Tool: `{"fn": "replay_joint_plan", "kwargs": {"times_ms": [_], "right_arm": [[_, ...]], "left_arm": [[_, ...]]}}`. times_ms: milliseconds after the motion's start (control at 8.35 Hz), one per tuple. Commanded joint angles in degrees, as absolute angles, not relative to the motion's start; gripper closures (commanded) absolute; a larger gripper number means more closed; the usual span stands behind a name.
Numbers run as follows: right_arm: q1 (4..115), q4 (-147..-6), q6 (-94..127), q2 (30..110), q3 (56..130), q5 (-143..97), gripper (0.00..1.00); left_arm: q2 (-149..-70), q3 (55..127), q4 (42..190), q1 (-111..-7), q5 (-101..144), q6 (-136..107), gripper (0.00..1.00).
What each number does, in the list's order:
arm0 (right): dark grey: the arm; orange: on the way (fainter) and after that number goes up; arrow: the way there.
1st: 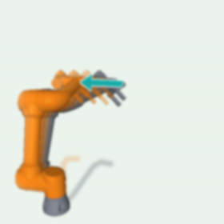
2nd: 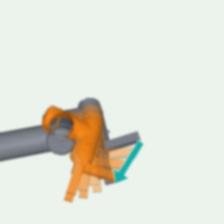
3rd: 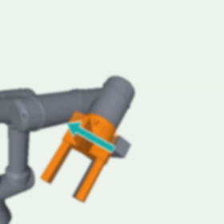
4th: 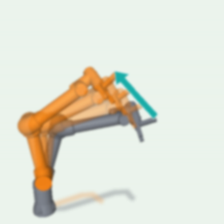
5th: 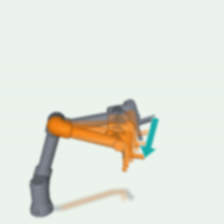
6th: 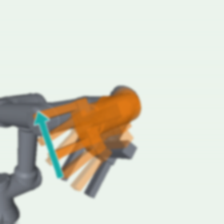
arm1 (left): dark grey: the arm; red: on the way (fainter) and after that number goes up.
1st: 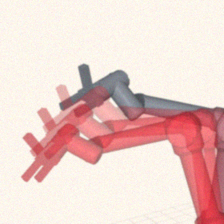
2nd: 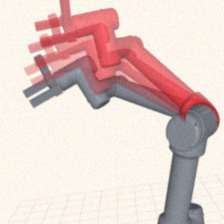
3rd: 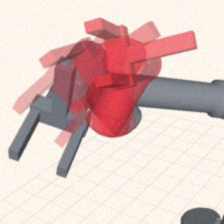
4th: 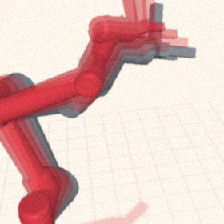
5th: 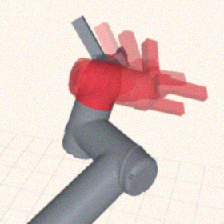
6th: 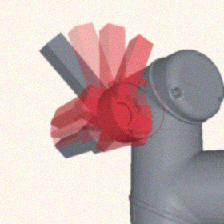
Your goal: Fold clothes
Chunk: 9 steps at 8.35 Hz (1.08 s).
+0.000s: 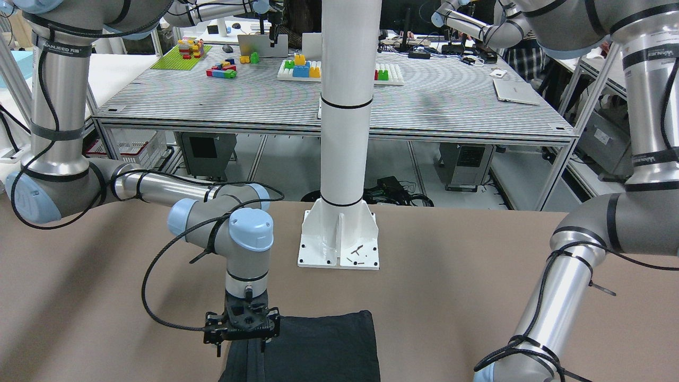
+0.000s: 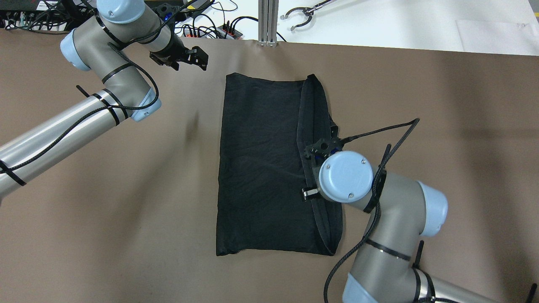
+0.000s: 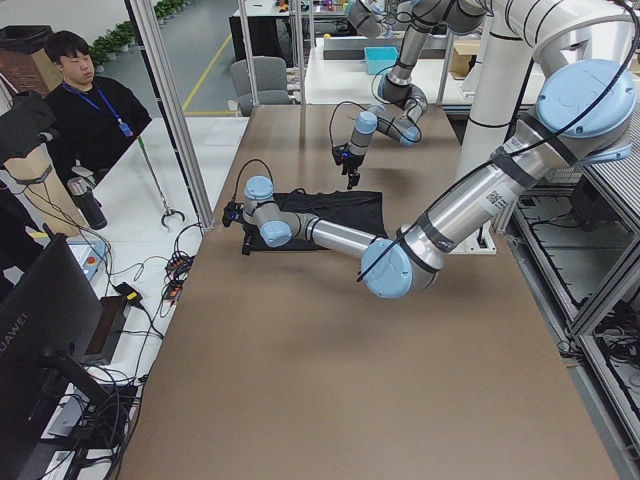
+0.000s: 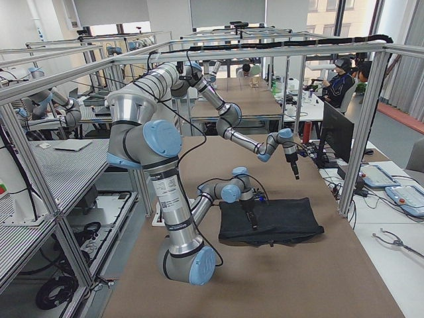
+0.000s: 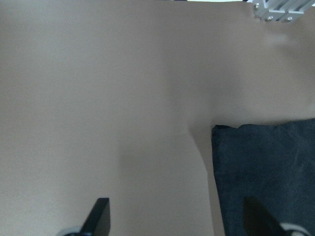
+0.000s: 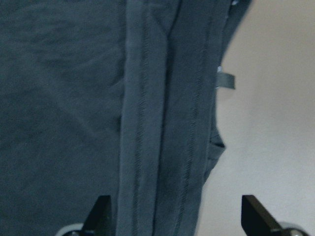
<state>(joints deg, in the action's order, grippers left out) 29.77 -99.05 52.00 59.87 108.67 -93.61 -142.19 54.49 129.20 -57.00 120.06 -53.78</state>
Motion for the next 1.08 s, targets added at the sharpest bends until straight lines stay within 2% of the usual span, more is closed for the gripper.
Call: {"fn": "replay_joint_plan", "kwargs": {"times_ms": [0, 359, 838, 958], "right_arm": [[19.98, -99.40, 51.85, 60.12, 111.27, -86.14, 0.07], [17.15, -99.40, 52.39, 62.13, 110.83, -83.43, 0.09], [14.76, -99.40, 44.83, 64.07, 110.65, -80.16, 0.26], [14.77, -99.32, 44.13, 64.25, 110.65, -80.16, 0.34]], "left_arm": [[-142.12, 54.40, 129.20, -56.95, 120.06, -53.61, 0.05], [-141.24, 54.67, 129.37, -56.95, 120.15, -53.70, 0.05], [-139.67, 56.07, 129.37, -56.95, 120.15, -53.61, 0.05], [-139.40, 56.25, 129.37, -56.95, 120.15, -53.61, 0.05]]}}
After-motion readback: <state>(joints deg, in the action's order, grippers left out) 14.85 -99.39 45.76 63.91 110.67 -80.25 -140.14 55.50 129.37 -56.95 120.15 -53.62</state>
